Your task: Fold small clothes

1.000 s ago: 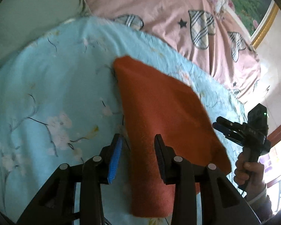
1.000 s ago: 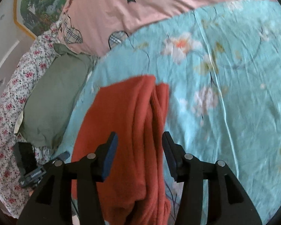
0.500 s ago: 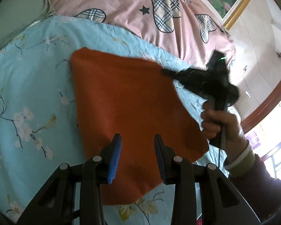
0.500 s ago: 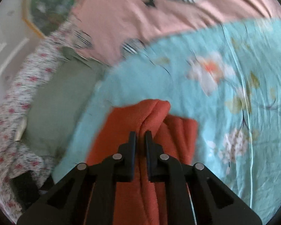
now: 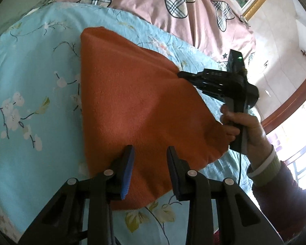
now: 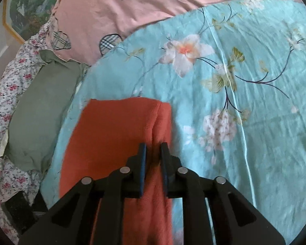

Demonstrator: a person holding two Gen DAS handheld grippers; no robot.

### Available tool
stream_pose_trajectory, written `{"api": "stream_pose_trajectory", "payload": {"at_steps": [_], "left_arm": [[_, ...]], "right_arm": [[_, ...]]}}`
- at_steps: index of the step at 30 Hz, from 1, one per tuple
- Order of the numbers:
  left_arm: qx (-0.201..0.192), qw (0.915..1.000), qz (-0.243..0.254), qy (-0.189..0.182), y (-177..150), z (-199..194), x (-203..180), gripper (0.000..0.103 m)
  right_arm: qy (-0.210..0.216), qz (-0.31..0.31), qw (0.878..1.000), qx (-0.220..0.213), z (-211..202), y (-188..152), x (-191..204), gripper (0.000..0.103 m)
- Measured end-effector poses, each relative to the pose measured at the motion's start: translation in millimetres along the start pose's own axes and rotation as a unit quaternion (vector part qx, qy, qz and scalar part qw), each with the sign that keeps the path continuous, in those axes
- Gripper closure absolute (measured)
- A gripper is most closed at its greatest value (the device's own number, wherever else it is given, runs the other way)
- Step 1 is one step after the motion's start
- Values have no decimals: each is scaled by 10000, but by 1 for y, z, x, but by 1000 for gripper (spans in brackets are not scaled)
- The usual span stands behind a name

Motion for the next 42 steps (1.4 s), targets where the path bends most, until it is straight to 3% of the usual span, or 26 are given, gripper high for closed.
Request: {"api": "stream_pose_trajectory", "payload": {"at_steps": [4,7,12,15,17,19,21,24,25,26,27,31,33,35,38,42], "left_arm": [[-93,9999,68,-1,-3,-10,-2,70],[-35,10000,14,3,-8,-8,3,70],[-11,10000,68,9,-10,-7,0,70],[25,9999,118,38,-10,-7,0,70],[47,9999,126,48,-11,-8,-1,70],[60,9999,144,27,-12,-9,-1,70],[74,9998,161,23,-12,-10,-1,70],[86,9999,117,13,-11,-9,0,70],[83,9999,104,18,-11,-9,-1,70],[89,9999,112,31,-10,-7,-1,70],[98,9998,132,60,-10,-6,0,70],[156,9998,103,39,-12,-7,2,71],[177,9998,110,-7,-14,-7,4,72],[247,9997,58,-50,-16,-2,7,75],[388,9992,-42,-62,-21,8,9,76],[434,9990,99,62,-25,10,5,76]], "right_arm": [[200,-262,9993,-152,-44,-33,21,78],[27,-258,9996,-128,-63,-70,22,68],[58,-47,9999,105,-63,-101,8,68],[117,-21,9999,122,-60,-103,7,87],[243,-32,9997,68,-65,-102,9,87],[-20,-264,9996,90,-64,-94,15,77],[1,-385,9992,44,-61,-84,18,64],[12,-443,9990,11,-45,-64,18,62],[44,-458,9989,85,-37,-59,19,66],[125,-437,9988,169,-29,-57,19,77],[213,-343,9988,284,-22,-57,18,95],[469,-108,9988,-126,-50,-62,16,96],[255,-59,9993,-268,-59,-69,8,96],[-229,-116,9997,-63,-43,-78,-6,96],[-253,111,9996,104,-21,-86,-21,96],[-342,34,9994,80,-22,-86,-17,94]]}}
Point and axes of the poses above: each gripper's, at about its wrist camera, not at the fingertips, and z roughly the way its jaws point, x to its left, y to its top, the point moved 3 cm from there along z, roughly the way its jaws point
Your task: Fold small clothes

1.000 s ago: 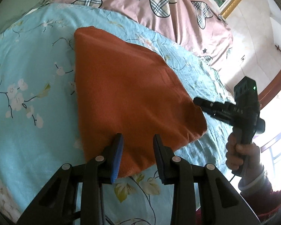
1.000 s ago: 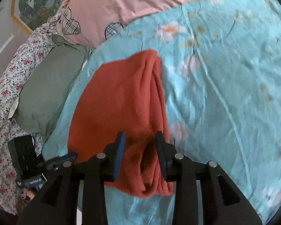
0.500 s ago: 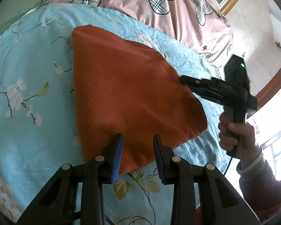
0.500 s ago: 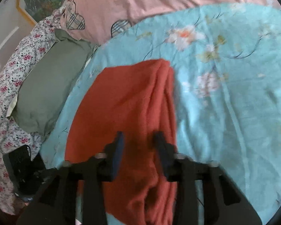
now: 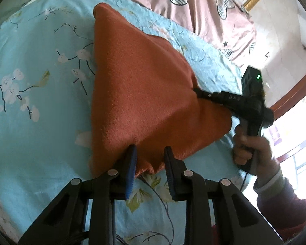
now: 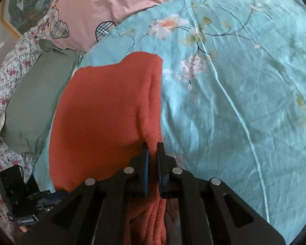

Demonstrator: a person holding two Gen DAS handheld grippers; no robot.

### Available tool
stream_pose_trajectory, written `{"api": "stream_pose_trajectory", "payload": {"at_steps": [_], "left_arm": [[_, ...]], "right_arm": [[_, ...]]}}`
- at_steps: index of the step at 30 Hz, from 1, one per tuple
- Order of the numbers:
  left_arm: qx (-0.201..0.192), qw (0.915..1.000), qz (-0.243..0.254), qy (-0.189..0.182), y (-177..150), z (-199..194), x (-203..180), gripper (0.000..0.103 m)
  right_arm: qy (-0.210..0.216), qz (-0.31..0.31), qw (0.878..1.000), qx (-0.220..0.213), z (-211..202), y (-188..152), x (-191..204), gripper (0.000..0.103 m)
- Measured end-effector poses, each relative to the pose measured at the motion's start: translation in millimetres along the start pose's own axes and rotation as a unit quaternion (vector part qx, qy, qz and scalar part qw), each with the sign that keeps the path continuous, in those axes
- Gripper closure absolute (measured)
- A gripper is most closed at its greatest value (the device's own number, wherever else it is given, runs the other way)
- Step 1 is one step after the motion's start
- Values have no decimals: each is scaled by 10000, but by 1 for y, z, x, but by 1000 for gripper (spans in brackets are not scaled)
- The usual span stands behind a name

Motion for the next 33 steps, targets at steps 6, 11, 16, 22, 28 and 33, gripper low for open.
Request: {"api": "stream_pose_trajectory", "payload": {"at_steps": [6,11,16,22,28,33], "left_arm": [[-133,9994,308,87,11,-22,-20,76],[-544,9981,253,106,53,-39,-17,76],[-668,9977,16,100,99,-23,4,76],[-214,9969,-307,691,106,25,54,100],[-341,9964,-300,721,102,8,48,101],[-588,9979,27,286,64,-29,11,93]], "right_arm": [[-60,-109,9994,-335,-38,12,18,91],[405,-384,9969,-556,-48,33,63,83],[481,-262,9981,-281,4,57,75,73],[161,196,9997,-33,54,59,27,98],[294,163,9994,-98,27,47,36,93],[607,-213,9977,-225,-22,8,59,85]]}}
Point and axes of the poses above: each gripper's, at about its wrist camera, not at the fingertips, and z roughly the way its jaws point, x to its left, y to its top, the point moved 3 cm from there along z, roughly the way its jaws point
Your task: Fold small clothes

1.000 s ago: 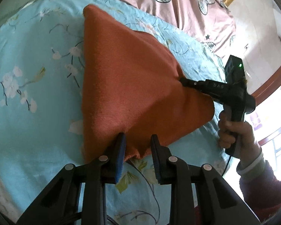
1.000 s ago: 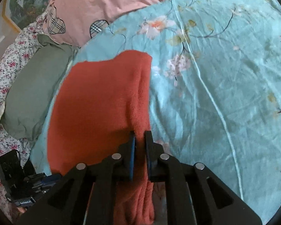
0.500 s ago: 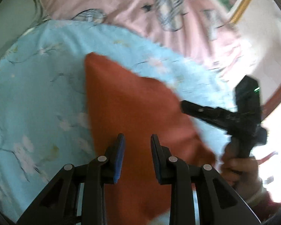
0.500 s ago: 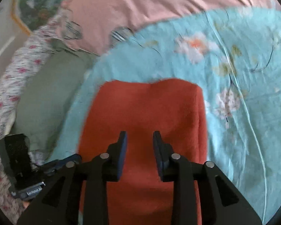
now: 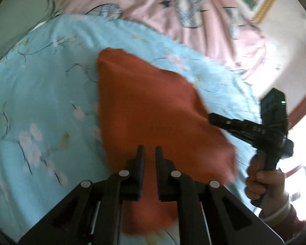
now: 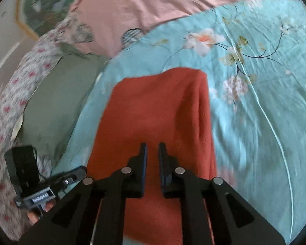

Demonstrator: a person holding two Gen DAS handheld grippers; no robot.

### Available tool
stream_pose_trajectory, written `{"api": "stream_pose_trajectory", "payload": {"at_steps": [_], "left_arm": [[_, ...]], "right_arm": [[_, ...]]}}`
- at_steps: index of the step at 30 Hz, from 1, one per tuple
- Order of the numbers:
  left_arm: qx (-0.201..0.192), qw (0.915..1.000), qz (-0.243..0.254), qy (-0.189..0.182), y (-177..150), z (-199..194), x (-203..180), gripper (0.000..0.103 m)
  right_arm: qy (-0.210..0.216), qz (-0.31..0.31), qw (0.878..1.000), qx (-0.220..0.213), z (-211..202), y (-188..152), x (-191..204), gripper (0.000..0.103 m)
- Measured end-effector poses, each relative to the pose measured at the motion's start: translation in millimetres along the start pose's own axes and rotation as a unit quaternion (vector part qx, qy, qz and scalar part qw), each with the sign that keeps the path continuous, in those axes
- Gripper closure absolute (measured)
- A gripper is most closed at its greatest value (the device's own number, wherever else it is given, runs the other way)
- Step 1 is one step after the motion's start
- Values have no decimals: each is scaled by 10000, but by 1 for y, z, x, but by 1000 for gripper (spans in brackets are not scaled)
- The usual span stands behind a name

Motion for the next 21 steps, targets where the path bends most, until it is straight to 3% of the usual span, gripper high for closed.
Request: {"api": "stream_pose_trajectory", "payload": {"at_steps": [2,5,7,11,21], "left_arm": [[-1,9999,136,-39,-18,-8,-13,92],[227,9995,138,195,-45,-2,-15,92],[439,9986,-83,289,-59,11,-3,96],[306,9984,-450,150,-64,11,4,96],[118,9966,-329,743,-86,-14,-10,90]], "right_arm": [[-154,-167,9997,21,-16,-24,4,78],[-698,-232,9972,145,-18,-51,-13,77],[-632,-81,9977,228,-13,-62,-29,81],[-634,-22,9979,108,-14,-62,-31,82],[-873,-125,9961,14,-37,-82,-23,80]]}}
Point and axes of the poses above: each gripper's, at about its wrist camera, not at the fingertips, and z roughly the way its jaws point, x to its left, y to its top, the point moved 3 cm from there along z, roughly the way its jaws point
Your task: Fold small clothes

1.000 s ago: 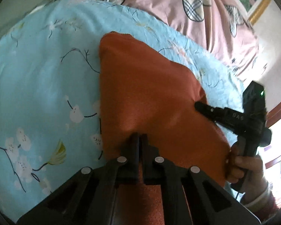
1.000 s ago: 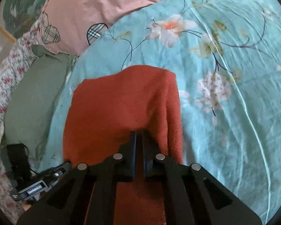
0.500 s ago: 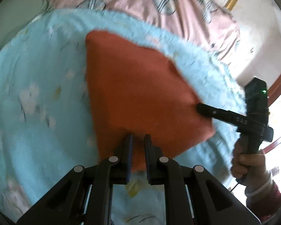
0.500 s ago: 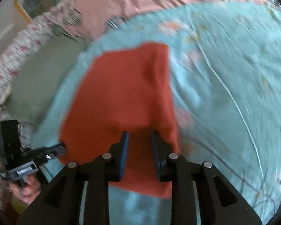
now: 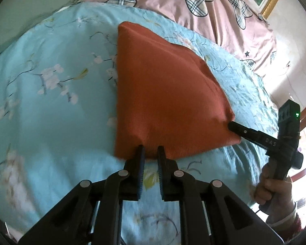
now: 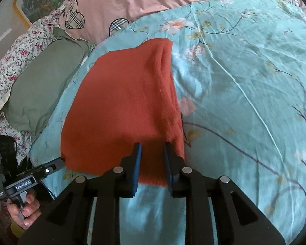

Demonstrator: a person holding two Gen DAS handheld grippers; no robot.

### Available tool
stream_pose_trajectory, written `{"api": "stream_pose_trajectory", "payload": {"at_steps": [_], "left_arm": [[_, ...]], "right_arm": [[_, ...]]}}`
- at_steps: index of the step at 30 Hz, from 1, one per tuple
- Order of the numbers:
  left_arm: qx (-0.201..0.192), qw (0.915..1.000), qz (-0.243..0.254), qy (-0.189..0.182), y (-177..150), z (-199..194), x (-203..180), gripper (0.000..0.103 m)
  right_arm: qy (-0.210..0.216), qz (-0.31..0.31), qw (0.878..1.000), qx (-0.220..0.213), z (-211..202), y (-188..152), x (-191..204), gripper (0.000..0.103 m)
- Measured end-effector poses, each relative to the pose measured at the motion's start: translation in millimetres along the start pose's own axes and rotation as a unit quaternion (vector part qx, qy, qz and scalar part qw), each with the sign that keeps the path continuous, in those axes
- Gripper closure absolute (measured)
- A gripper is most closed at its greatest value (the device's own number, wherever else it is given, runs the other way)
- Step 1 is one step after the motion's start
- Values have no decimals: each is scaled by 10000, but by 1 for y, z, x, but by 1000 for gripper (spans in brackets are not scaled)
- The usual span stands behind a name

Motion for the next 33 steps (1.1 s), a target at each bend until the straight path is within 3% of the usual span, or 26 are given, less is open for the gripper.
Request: {"api": "stream_pose_trajectory", "payload": {"at_steps": [3,6,9,10,15,24,28,33], "left_arm": [[-54,9993,100,365,-12,-13,-2,76],[-120,9983,198,544,-21,-24,-7,65],[-158,9971,189,722,-30,-36,-7,41],[-181,9967,156,782,-33,-39,-7,38],[-131,9961,85,870,-48,-45,-9,29],[113,9913,322,1273,-76,-52,-11,28],[34,9870,521,1522,-79,-66,-11,22],[-98,9843,657,1636,-71,-73,-15,21]], "right_arm": [[-137,-31,9999,-26,-12,-6,3,78],[-189,-126,9997,-76,-27,-14,7,70],[-217,-236,9994,-136,-41,-26,11,64],[-258,-303,9991,-147,-46,-33,13,64],[-437,-559,9974,-159,-61,-58,22,54],[-597,-731,9955,126,-72,-93,29,29],[-571,-774,9952,188,-75,-97,32,21],[-546,-834,9948,185,-69,-92,36,19]]}}
Point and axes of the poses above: each gripper's, at about its wrist camera, not at the fingertips, and z roughly the way its jaws point, x to its left, y to its top, the point moved 3 cm from there along z, roughly the way its jaws point
